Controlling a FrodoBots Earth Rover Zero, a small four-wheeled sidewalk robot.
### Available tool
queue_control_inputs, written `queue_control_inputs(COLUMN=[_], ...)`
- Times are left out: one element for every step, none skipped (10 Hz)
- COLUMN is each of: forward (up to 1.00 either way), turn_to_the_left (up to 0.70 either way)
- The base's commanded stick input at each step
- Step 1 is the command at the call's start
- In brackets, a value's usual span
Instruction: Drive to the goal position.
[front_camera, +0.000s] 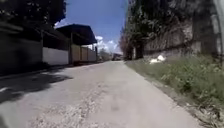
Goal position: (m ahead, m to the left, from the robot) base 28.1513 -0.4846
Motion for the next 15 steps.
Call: queue_control_inputs(forward=[0.85,0.85,0.85,0.85,0.85,0.85,0.85,0.85,0.85,0.85,0.85,0.85,0.85,0.85,0.85], turn_to_the_left=[0.07,0.01,0.05,0.00,0.02,-0.34,-0.34,-0.34,-0.34,-0.34,-0.05,0.06,0.00,0.05,0.07])
